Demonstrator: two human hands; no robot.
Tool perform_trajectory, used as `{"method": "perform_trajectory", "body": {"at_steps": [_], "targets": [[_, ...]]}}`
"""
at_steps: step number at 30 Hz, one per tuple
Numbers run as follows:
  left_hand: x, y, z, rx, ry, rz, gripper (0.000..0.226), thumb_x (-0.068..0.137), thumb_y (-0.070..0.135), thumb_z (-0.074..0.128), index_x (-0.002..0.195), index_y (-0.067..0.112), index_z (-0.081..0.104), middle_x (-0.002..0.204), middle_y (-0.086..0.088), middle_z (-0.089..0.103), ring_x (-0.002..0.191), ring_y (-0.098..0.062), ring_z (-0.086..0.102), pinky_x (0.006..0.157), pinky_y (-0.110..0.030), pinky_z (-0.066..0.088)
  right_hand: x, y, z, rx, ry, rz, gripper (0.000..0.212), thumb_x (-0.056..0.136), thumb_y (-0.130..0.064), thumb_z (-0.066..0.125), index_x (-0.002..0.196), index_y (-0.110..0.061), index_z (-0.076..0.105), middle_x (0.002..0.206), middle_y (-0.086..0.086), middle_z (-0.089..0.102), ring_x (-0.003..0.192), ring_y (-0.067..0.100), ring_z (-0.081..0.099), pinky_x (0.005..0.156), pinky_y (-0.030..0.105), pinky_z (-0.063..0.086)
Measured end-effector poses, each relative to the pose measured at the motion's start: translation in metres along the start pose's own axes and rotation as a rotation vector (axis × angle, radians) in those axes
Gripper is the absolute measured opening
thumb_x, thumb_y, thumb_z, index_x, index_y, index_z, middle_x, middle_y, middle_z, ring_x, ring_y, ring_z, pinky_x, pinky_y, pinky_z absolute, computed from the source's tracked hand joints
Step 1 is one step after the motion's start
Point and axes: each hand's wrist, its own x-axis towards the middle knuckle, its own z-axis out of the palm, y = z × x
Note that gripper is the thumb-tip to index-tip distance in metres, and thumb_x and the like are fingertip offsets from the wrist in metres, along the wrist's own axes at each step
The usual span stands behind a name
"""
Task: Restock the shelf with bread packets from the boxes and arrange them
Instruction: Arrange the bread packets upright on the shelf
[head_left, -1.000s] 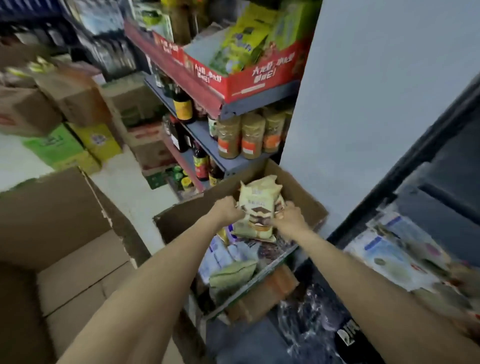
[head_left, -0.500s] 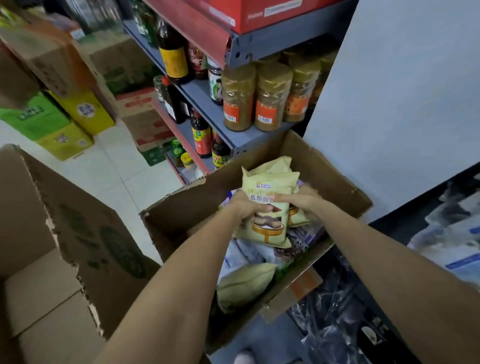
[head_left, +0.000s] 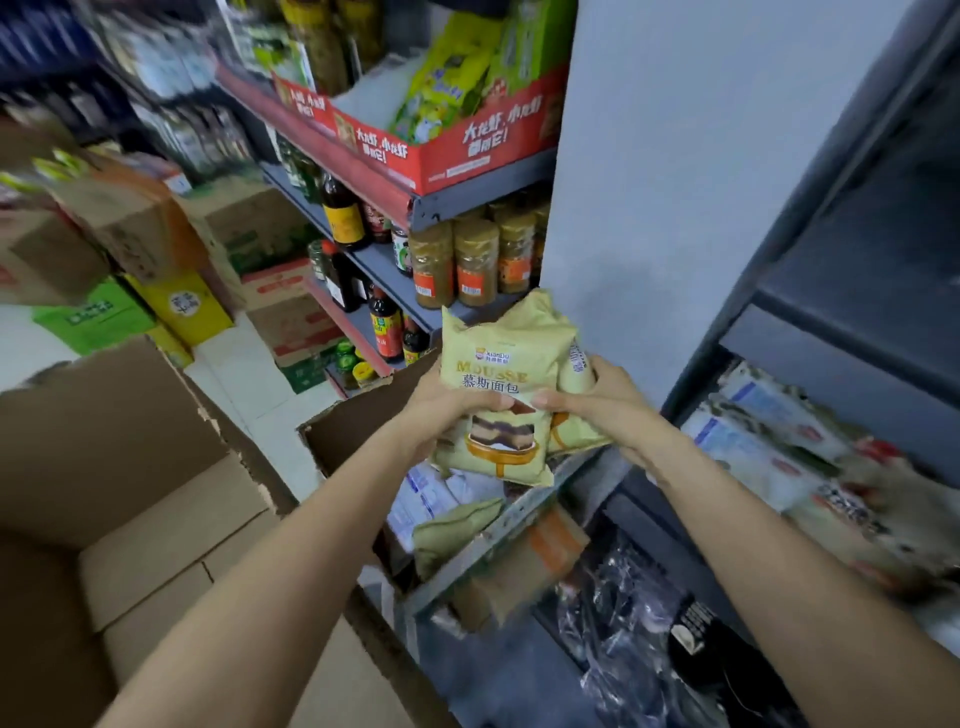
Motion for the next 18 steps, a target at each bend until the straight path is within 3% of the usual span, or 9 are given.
{"method": "perform_trajectory", "body": {"at_steps": [2, 3, 4, 6, 10, 12, 14, 16, 18], "targets": [[-0.041, 0.018, 0.013, 0.016, -0.003, 0.083, 0.053, 0.063, 0.008, 0.084, 0.112, 0.013, 0.062, 0.095, 0.002, 0.074, 0.080, -0.008, 0.071, 0.061, -0.020, 0.056, -0.045, -0.017, -0.010, -0.002, 0.010, -0.065, 0.054, 0.067, -0.023, 0.084, 0.112, -0.021, 0.054, 0.101, -0.009, 0.064, 0.092, 0.005, 0.062, 0.079, 0.015, 0.052], [-0.065, 0.025, 0.021, 0.015, 0.006, 0.122, 0.053, 0.064, 0.007, 0.084, 0.112, 0.012, 0.062, 0.094, 0.003, 0.074, 0.078, -0.008, 0.071, 0.059, -0.019, 0.055, -0.070, -0.024, -0.015, 0.009, 0.018, -0.090, 0.052, 0.069, -0.020, 0.082, 0.110, -0.020, 0.051, 0.098, -0.011, 0.062, 0.086, 0.001, 0.059, 0.068, 0.007, 0.050], [-0.089, 0.029, 0.030, 0.006, 0.013, 0.162, 0.053, 0.065, 0.006, 0.083, 0.112, 0.011, 0.061, 0.096, 0.001, 0.073, 0.080, -0.011, 0.071, 0.061, -0.020, 0.055, -0.097, -0.031, -0.019, 0.031, 0.030, -0.117, 0.049, 0.072, -0.017, 0.080, 0.109, -0.020, 0.048, 0.094, -0.012, 0.060, 0.080, -0.003, 0.055, 0.058, 0.001, 0.046], [-0.141, 0.035, 0.049, -0.049, 0.019, 0.222, 0.051, 0.068, 0.005, 0.080, 0.115, 0.009, 0.060, 0.099, -0.002, 0.073, 0.084, -0.016, 0.071, 0.064, -0.025, 0.056, -0.155, -0.039, -0.029, 0.075, 0.053, -0.166, 0.047, 0.075, -0.012, 0.077, 0.109, -0.018, 0.046, 0.093, -0.012, 0.058, 0.079, -0.003, 0.055, 0.052, 0.001, 0.044], [-0.245, 0.046, 0.093, -0.263, -0.102, 0.217, 0.032, 0.084, 0.014, 0.064, 0.115, 0.007, 0.062, 0.088, -0.004, 0.075, 0.071, -0.018, 0.073, 0.057, -0.028, 0.058, -0.277, -0.045, -0.058, 0.103, 0.087, -0.281, 0.043, 0.079, -0.013, 0.073, 0.112, -0.028, 0.049, 0.108, -0.004, 0.064, 0.096, 0.010, 0.063, 0.071, 0.018, 0.054], [-0.287, 0.060, 0.118, -0.295, -0.179, 0.231, 0.030, 0.082, 0.021, 0.063, 0.109, 0.010, 0.064, 0.090, -0.007, 0.074, 0.073, -0.021, 0.072, 0.065, -0.035, 0.061, -0.330, -0.050, -0.075, 0.156, 0.135, -0.333, 0.040, 0.083, -0.011, 0.069, 0.110, -0.033, 0.050, 0.109, -0.006, 0.064, 0.097, 0.008, 0.063, 0.077, 0.025, 0.056], [-0.325, 0.082, 0.150, -0.279, -0.226, 0.275, 0.031, 0.075, 0.026, 0.065, 0.103, 0.013, 0.066, 0.090, -0.007, 0.075, 0.073, -0.021, 0.072, 0.072, -0.039, 0.058, -0.376, -0.059, -0.095, 0.174, 0.216, -0.356, 0.041, 0.084, -0.013, 0.067, 0.115, -0.033, 0.048, 0.114, -0.005, 0.063, 0.104, 0.012, 0.062, 0.088, 0.034, 0.053], [-0.354, 0.105, 0.184, -0.255, -0.247, 0.317, 0.017, 0.079, 0.023, 0.066, 0.095, 0.017, 0.068, 0.086, -0.004, 0.075, 0.070, -0.019, 0.072, 0.072, -0.037, 0.058, -0.414, -0.069, -0.118, 0.208, 0.288, -0.369, 0.042, 0.083, -0.021, 0.066, 0.118, -0.035, 0.047, 0.121, -0.004, 0.062, 0.111, 0.015, 0.059, 0.098, 0.041, 0.048], [-0.377, 0.125, 0.221, -0.225, -0.268, 0.348, 0.011, 0.082, 0.021, 0.067, 0.093, 0.018, 0.068, 0.087, -0.005, 0.075, 0.070, -0.019, 0.071, 0.072, -0.036, 0.059, -0.447, -0.077, -0.144, 0.217, 0.380, -0.386, 0.055, 0.080, -0.034, 0.066, 0.130, -0.030, 0.044, 0.128, -0.005, 0.058, 0.118, 0.015, 0.055, 0.104, 0.043, 0.043]]}}
